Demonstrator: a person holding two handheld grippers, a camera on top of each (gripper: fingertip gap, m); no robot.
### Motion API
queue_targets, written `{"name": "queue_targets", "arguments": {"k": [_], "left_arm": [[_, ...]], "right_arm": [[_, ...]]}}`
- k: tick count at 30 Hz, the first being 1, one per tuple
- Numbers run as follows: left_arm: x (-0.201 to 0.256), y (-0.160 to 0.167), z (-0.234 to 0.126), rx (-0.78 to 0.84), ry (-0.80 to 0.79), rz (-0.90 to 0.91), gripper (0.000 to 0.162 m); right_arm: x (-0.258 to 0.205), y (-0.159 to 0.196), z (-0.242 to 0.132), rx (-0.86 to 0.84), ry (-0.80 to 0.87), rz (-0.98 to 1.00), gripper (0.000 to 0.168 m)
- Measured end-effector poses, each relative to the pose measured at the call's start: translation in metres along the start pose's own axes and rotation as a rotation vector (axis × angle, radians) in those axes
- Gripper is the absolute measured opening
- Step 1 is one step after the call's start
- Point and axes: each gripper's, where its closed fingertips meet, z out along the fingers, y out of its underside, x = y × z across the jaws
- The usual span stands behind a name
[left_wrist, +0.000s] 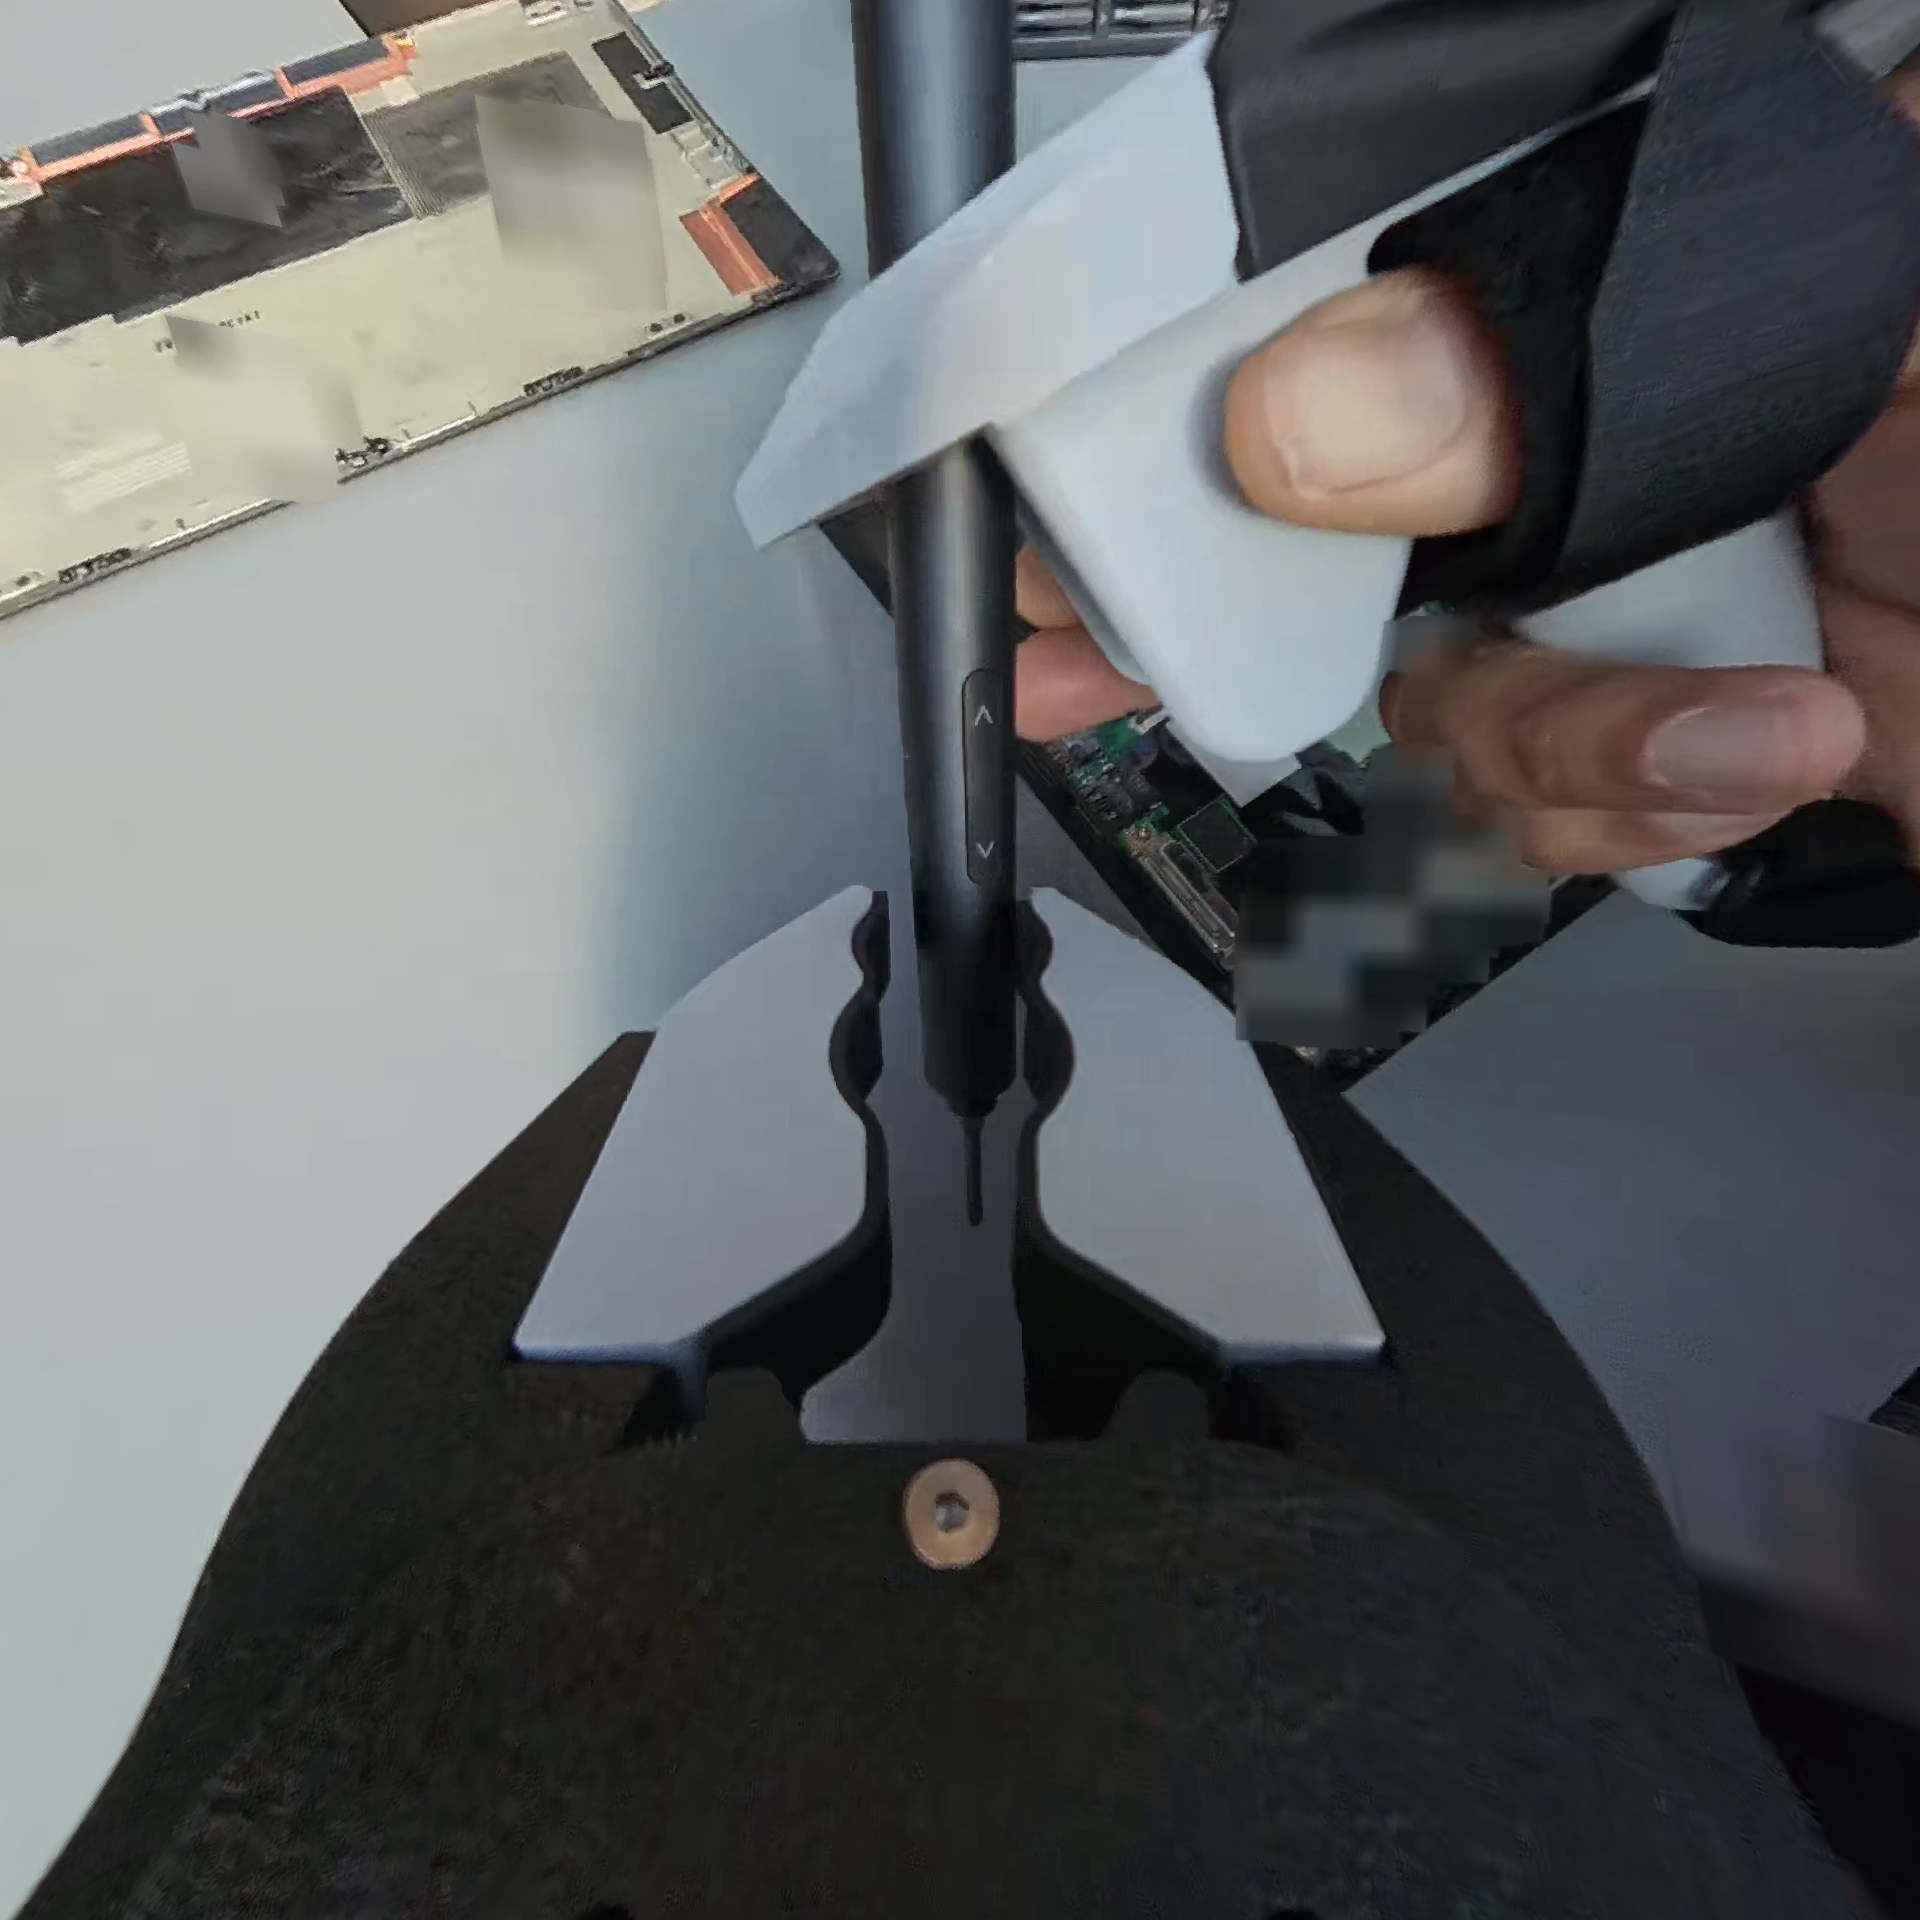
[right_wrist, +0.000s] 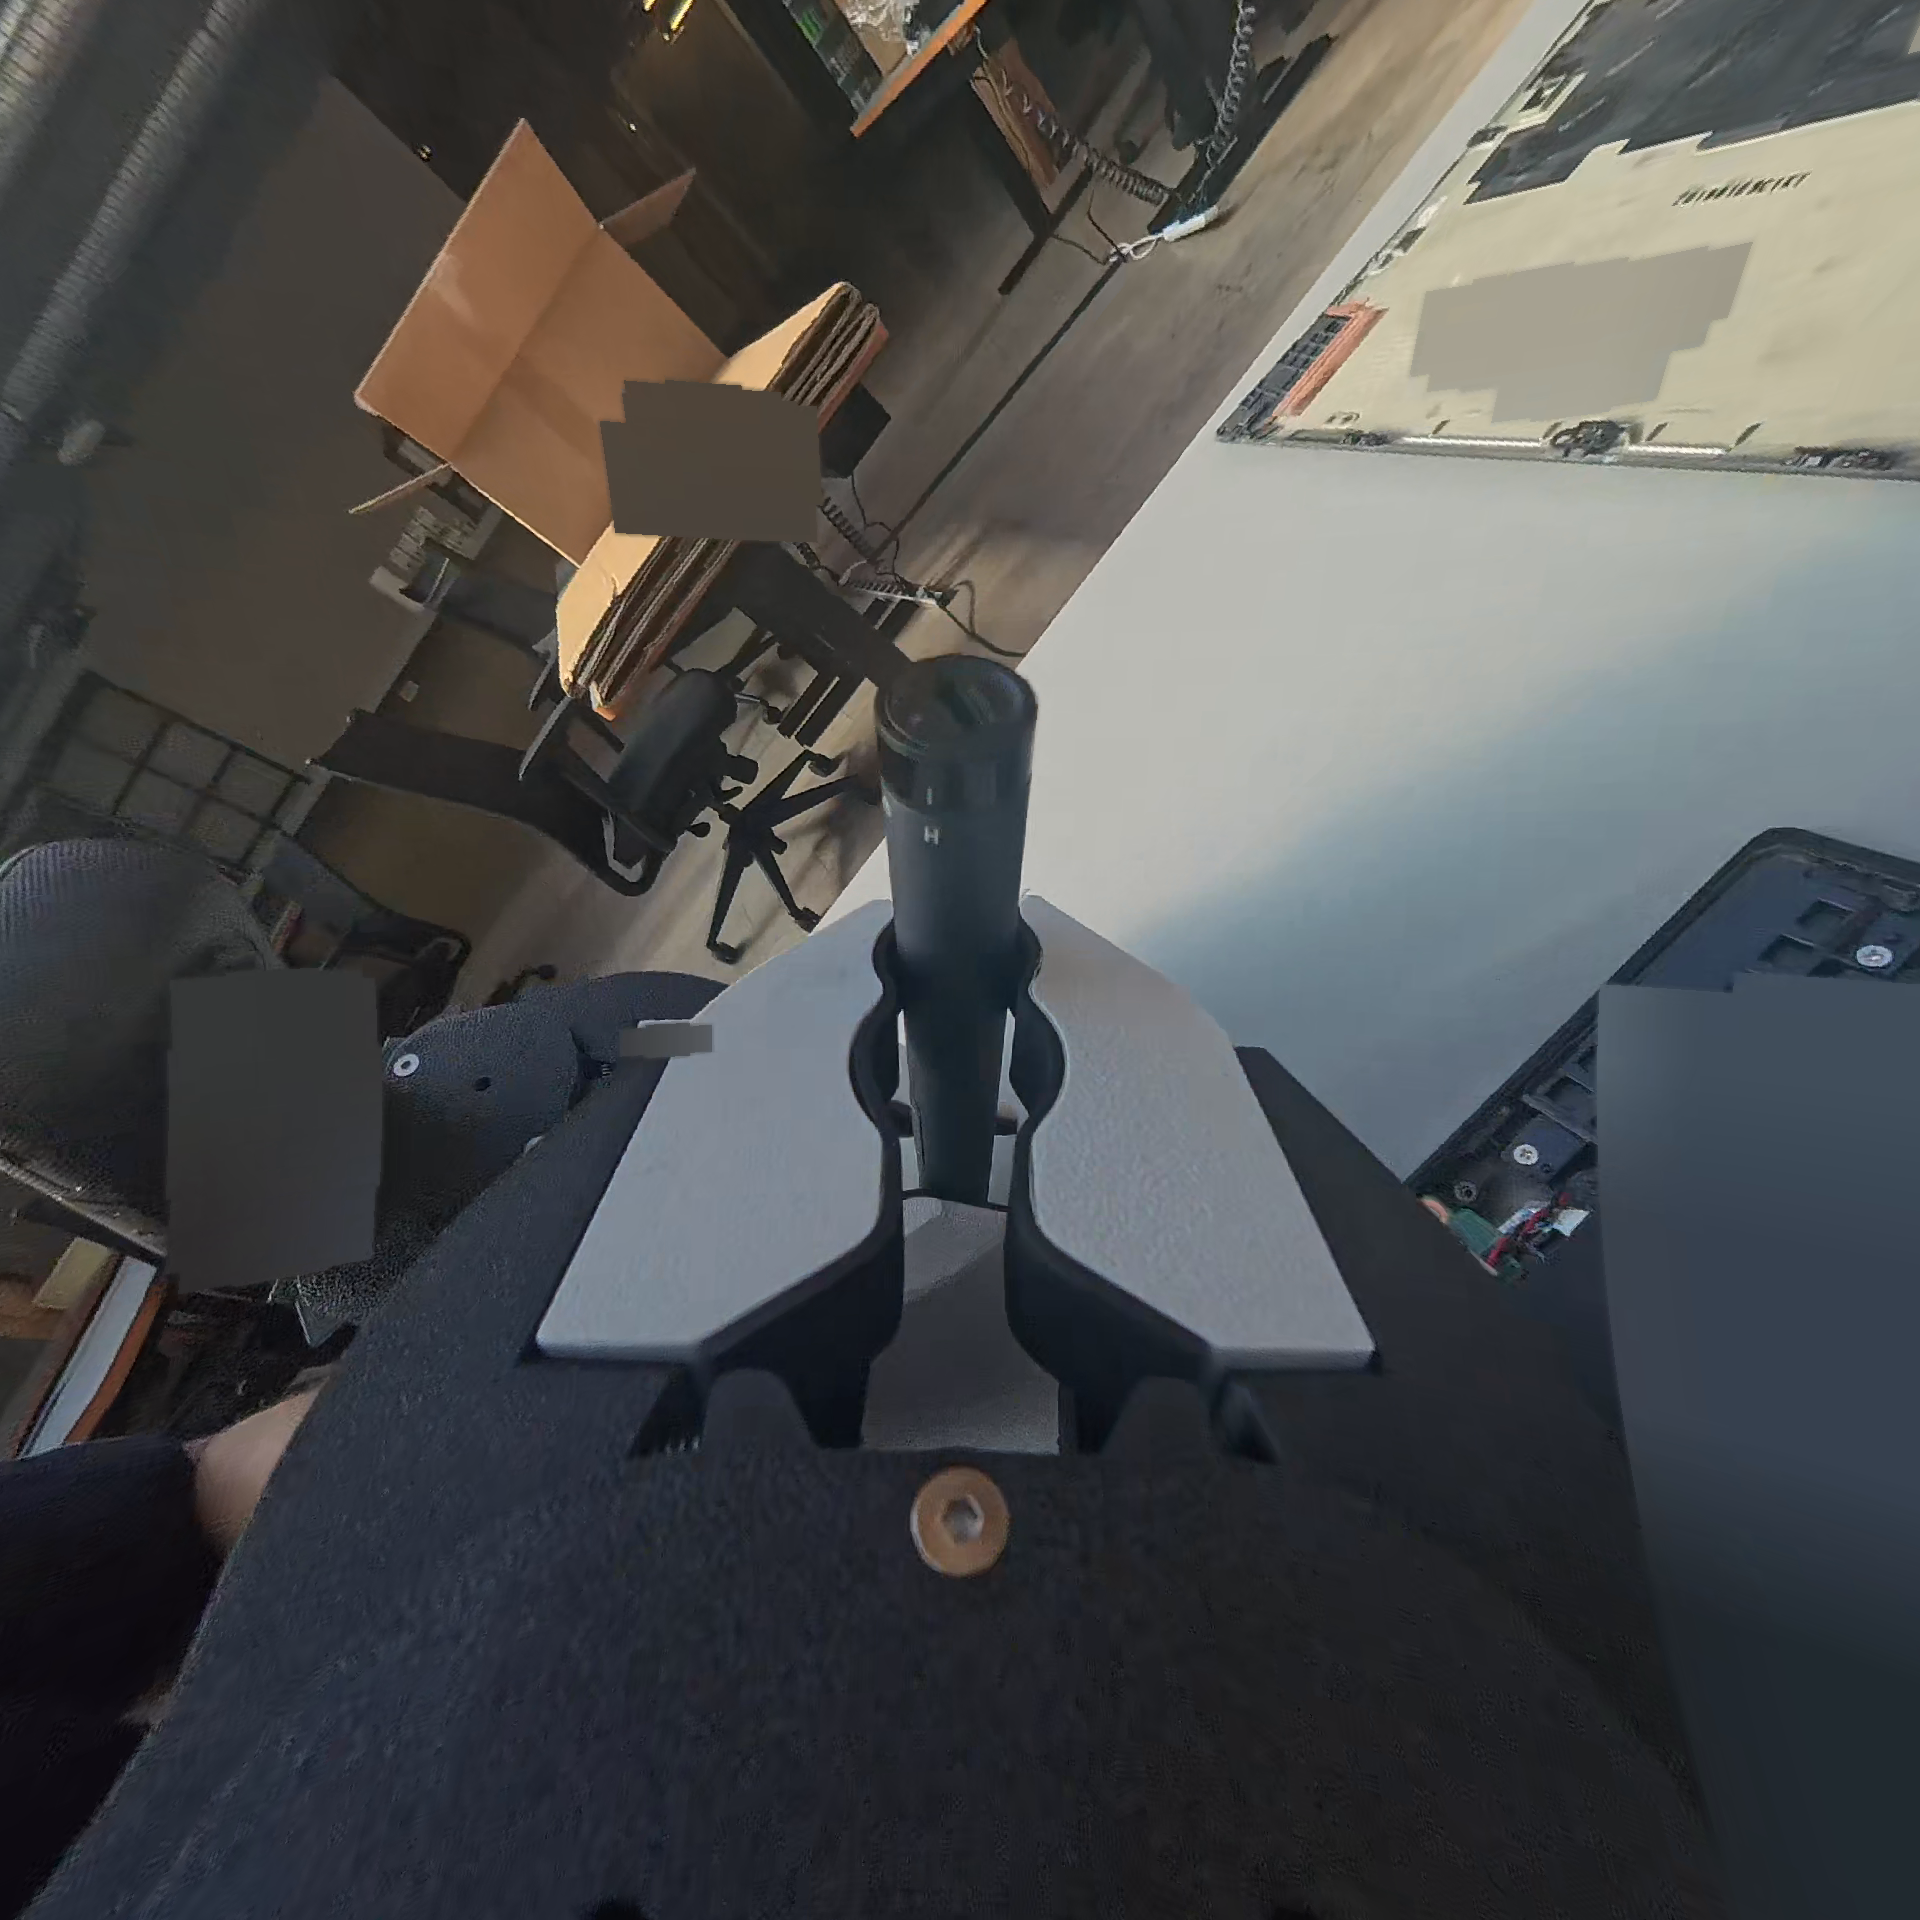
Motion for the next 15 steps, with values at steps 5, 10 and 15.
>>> {"name": "queue_targets", "arguments": {"k": [5, 10, 15], "left_arm": [[-0.007, 0.027, -0.01, -0.071, -0.012, -0.008, 0.017], [-0.026, 0.056, -0.026, -0.174, -0.059, -0.091, 0.017], [-0.045, 0.089, -0.035, -0.35, -0.085, -0.183, 0.017]], "right_arm": [[-0.007, 0.025, 0.012, -0.125, -0.047, 0.039, 0.017], [-0.002, 0.037, 0.004, -0.258, -0.021, -0.137, 0.031], [0.038, 0.041, -0.015, -0.469, 0.214, -0.721, 0.044]]}}
